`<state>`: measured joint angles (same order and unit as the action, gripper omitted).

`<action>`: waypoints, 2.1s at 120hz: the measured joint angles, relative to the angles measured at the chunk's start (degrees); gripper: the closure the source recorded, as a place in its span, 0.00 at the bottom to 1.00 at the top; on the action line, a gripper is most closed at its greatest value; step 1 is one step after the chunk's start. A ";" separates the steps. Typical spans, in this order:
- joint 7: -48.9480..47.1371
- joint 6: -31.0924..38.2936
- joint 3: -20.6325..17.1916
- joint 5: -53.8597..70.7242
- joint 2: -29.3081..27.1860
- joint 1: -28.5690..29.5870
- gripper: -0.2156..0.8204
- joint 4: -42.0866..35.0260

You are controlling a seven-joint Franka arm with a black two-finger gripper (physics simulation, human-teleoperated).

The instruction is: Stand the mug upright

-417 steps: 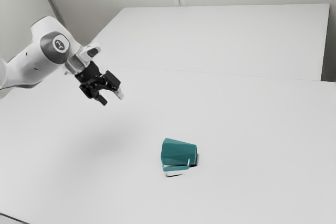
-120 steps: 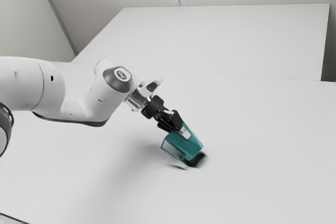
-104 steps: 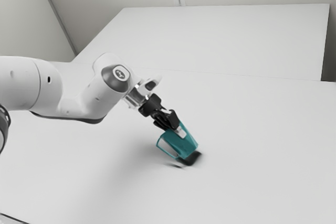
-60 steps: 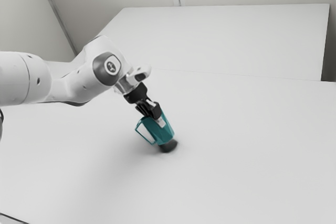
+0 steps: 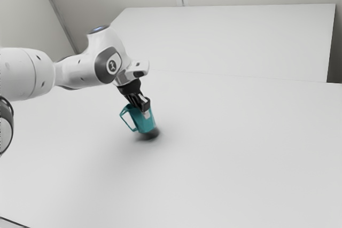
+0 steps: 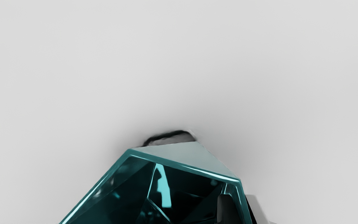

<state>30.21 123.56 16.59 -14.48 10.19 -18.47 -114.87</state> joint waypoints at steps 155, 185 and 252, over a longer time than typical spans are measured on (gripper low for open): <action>-8.05 14.35 -0.80 13.58 6.53 1.96 0.68 1.18; -7.67 13.81 -0.77 13.82 4.48 1.51 0.35 1.16; -10.42 -8.72 1.33 17.59 -6.55 1.54 0.22 12.08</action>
<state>19.79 114.84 17.91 3.12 3.64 -16.93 -102.79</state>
